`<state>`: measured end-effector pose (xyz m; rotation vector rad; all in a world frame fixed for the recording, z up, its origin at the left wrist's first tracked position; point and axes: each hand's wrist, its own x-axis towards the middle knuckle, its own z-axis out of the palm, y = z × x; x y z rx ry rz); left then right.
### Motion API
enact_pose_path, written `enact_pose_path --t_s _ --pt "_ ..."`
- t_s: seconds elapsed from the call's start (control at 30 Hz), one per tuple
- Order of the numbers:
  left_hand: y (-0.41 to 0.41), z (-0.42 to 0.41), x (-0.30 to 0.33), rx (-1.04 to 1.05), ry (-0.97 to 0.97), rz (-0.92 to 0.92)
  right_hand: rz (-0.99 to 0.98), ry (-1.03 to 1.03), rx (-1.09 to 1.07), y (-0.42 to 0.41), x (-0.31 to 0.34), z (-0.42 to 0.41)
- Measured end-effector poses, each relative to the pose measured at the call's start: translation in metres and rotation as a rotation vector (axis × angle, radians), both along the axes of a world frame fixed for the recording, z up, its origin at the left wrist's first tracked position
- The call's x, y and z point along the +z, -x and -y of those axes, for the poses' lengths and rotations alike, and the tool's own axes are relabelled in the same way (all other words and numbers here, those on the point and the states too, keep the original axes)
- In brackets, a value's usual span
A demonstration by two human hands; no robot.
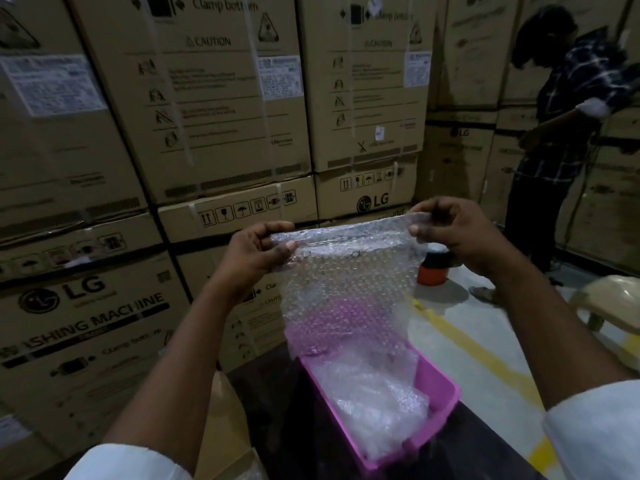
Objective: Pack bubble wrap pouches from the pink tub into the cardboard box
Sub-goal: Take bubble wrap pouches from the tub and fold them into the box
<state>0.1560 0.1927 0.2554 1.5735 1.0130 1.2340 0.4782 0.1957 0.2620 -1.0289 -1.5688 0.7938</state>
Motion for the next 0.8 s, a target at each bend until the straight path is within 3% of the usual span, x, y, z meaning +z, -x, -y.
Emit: enact_pose_path --t_s 0.13,0.33,0.5,0.8 --pt "0.002 0.004 0.003 0.031 -0.042 -0.075 -0.061 0.029 0.023 0.002 0.0 0.001" --pt "0.005 0.011 0.01 0.042 -0.05 -0.003 -0.124 0.0 0.083 0.005 0.007 0.008" --pt "0.007 0.017 0.016 -0.027 -0.012 0.054 -0.104 -0.012 0.107 0.004 0.011 0.011" --pt "0.014 0.024 0.015 -0.142 0.092 -0.013 -0.189 -0.01 0.085 0.004 0.014 0.013"
